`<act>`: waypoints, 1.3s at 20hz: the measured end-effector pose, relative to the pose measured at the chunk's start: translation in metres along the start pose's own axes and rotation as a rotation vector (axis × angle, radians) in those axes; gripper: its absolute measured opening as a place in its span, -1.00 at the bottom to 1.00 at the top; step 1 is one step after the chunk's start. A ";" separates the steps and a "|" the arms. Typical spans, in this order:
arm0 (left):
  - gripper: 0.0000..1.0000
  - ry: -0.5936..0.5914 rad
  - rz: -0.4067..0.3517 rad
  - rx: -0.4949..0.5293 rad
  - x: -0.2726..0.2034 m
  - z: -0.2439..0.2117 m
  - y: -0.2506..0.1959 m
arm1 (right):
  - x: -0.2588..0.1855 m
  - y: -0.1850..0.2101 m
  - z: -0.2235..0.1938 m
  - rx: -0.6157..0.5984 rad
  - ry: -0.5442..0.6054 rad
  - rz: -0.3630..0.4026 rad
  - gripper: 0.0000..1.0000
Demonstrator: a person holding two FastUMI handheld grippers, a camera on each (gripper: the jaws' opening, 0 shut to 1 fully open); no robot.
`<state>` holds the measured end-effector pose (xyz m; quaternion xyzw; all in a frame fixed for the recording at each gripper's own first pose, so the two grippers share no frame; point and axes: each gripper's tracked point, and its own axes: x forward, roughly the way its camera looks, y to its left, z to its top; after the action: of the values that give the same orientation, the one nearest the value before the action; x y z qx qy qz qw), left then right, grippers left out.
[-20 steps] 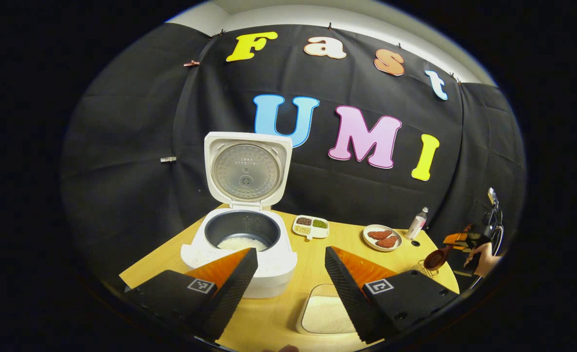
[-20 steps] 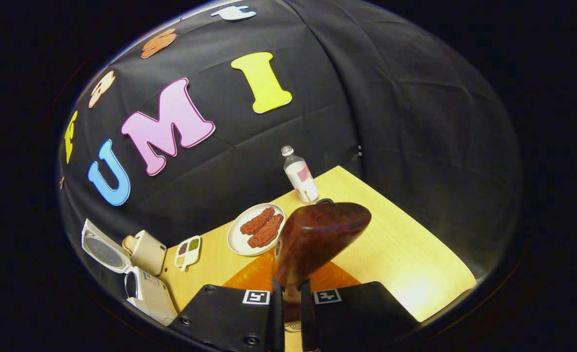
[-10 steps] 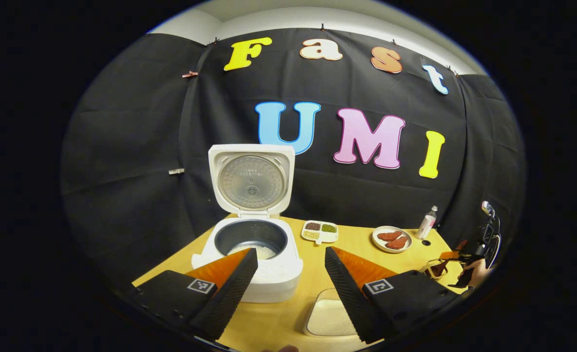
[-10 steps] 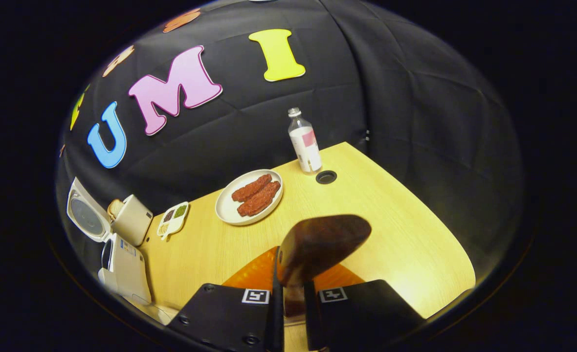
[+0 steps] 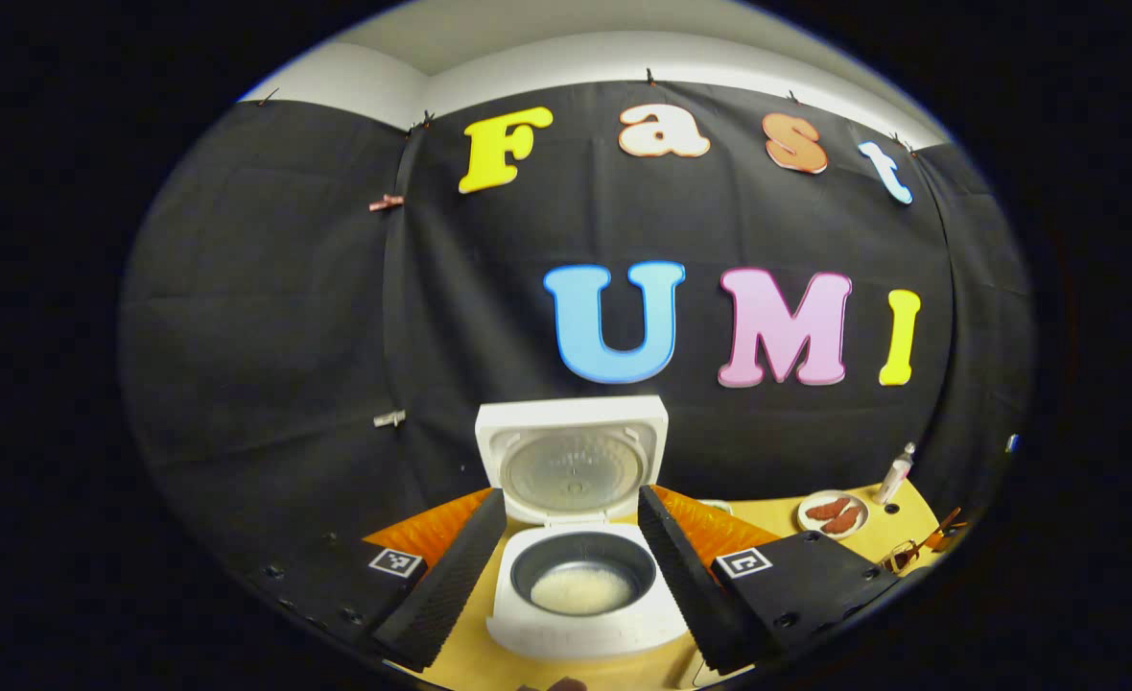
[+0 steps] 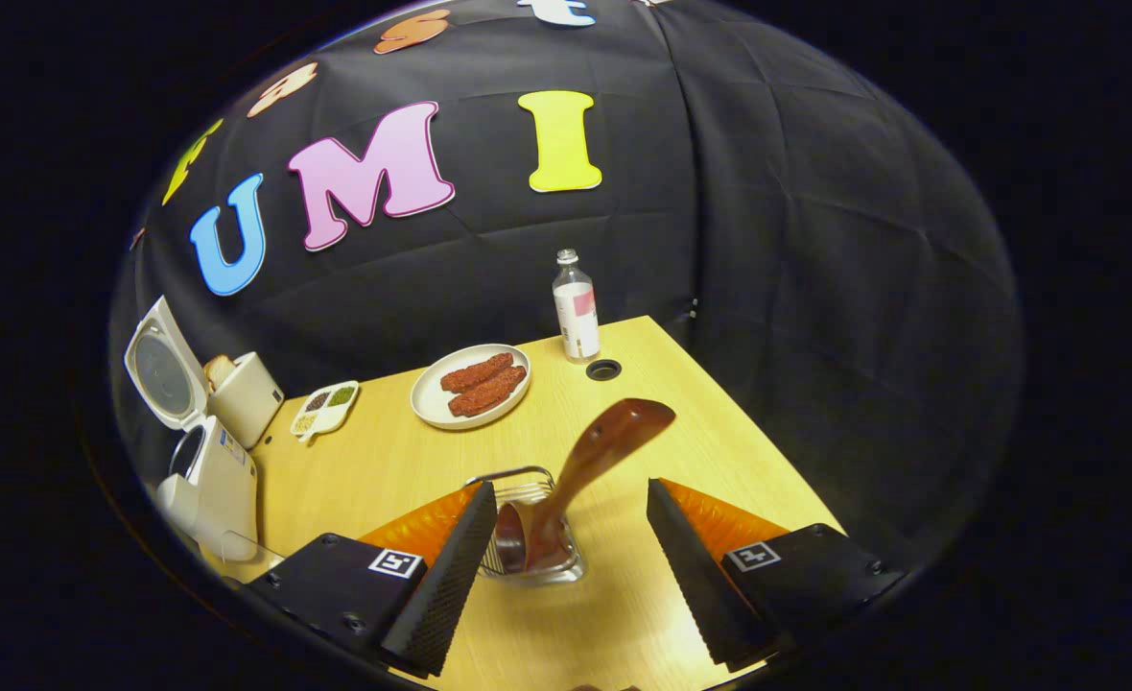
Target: Close the left gripper, press the button to open the rice cooker; take a wooden spoon from the chopstick holder with the right hand, scoop a spoonful of rice and pour it into the rice cooker, then put the wooden spoon back into the chopstick holder.
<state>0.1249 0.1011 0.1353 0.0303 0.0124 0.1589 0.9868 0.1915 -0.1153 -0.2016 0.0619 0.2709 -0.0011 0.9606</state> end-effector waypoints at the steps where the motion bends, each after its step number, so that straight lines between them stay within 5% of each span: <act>1: 0.90 -0.016 -0.016 -0.006 0.010 0.017 0.001 | -0.009 -0.003 -0.002 -0.023 -0.005 -0.010 0.98; 5: 0.90 -0.057 -0.075 -0.126 0.045 0.081 0.008 | -0.046 -0.004 -0.012 -0.062 -0.007 -0.017 0.97; 12: 0.89 -0.044 -0.082 -0.118 0.134 0.117 0.032 | -0.082 -0.005 -0.002 -0.048 -0.064 -0.057 0.97; 18: 0.90 0.049 -0.102 -0.106 0.219 0.093 0.032 | -0.116 -0.004 0.010 -0.086 -0.124 -0.091 0.97; 26: 0.91 0.283 -0.090 -0.106 0.298 -0.001 0.025 | -0.137 0.021 -0.012 -0.085 -0.103 -0.080 0.99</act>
<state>0.3994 0.2188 0.1318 -0.0449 0.1445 0.1174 0.9815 0.0694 -0.0974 -0.1381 0.0101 0.2232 -0.0314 0.9742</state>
